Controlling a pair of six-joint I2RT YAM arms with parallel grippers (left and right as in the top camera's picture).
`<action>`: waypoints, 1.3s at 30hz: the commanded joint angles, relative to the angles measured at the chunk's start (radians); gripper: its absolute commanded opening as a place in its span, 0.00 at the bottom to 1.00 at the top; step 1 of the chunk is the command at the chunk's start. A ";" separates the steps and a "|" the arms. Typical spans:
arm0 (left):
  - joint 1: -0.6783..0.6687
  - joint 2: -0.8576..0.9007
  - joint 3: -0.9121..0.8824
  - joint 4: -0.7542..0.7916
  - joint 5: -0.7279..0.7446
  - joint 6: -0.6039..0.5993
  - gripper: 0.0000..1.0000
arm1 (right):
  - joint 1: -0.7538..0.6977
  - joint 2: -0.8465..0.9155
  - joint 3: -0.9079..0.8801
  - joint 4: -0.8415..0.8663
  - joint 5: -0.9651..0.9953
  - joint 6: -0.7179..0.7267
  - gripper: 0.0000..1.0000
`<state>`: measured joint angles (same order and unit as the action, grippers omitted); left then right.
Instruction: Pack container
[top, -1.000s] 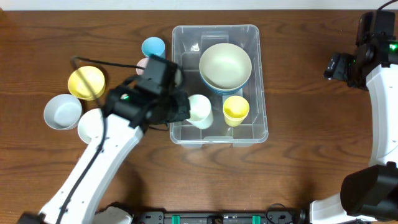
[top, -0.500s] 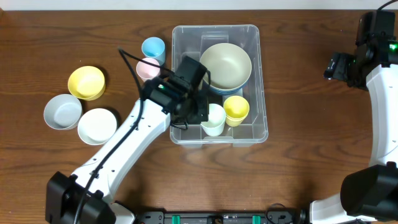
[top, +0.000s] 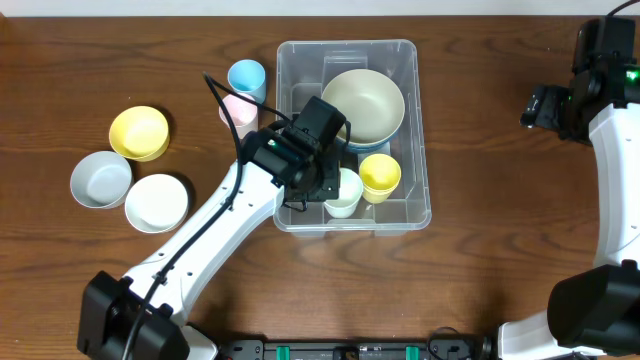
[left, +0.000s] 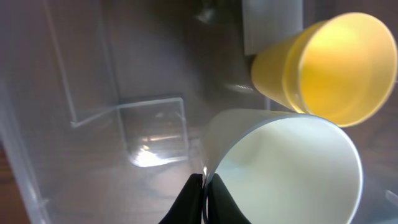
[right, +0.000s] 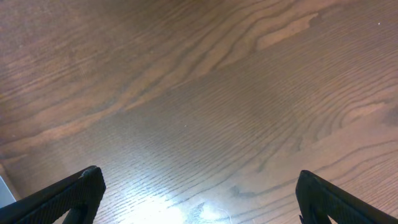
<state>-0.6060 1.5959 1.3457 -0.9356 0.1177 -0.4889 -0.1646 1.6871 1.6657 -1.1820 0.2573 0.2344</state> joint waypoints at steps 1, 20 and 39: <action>-0.002 0.025 -0.007 0.000 -0.063 0.017 0.06 | -0.005 -0.016 0.013 0.000 0.000 0.016 0.99; -0.024 0.085 -0.007 0.025 -0.062 0.018 0.26 | -0.005 -0.016 0.013 0.000 0.000 0.016 0.99; -0.002 0.069 0.001 0.055 -0.070 0.024 0.28 | -0.005 -0.016 0.013 0.000 0.000 0.015 0.99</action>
<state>-0.6254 1.6814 1.3457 -0.8799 0.0708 -0.4732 -0.1646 1.6871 1.6657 -1.1816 0.2573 0.2344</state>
